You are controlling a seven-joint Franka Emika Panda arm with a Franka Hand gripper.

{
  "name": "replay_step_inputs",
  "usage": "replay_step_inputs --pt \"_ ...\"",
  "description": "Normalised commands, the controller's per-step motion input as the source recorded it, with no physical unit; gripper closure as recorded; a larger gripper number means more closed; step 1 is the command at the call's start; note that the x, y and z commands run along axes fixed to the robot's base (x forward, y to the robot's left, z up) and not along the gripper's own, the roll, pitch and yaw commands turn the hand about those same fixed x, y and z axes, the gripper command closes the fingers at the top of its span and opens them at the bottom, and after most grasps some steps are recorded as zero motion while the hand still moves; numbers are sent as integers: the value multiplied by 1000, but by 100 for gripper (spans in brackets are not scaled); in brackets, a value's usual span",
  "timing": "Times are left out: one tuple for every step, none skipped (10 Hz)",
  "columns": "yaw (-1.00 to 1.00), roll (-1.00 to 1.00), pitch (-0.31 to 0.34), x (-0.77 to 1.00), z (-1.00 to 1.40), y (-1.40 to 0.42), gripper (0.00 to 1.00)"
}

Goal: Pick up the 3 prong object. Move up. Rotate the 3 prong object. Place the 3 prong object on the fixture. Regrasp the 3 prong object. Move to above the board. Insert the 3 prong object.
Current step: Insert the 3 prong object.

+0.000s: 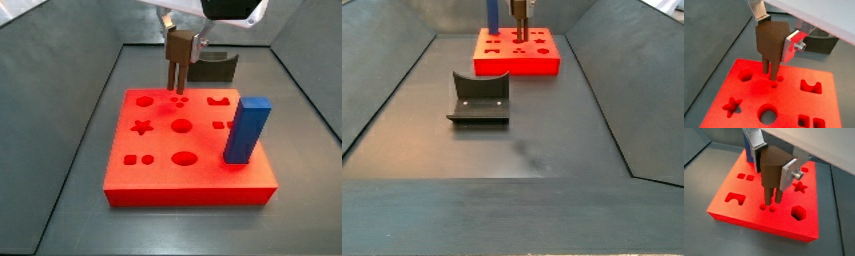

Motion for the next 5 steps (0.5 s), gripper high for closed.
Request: replay_step_inputs --pt "-1000 0 -69 0 -260 0 100" --pt "-1000 0 -66 0 -266 0 100" --pt "-717 -73 -67 126 -43 29 100" --pt "-11 0 0 43 0 0 100" --pt "-300 0 0 294 -269 0 100"
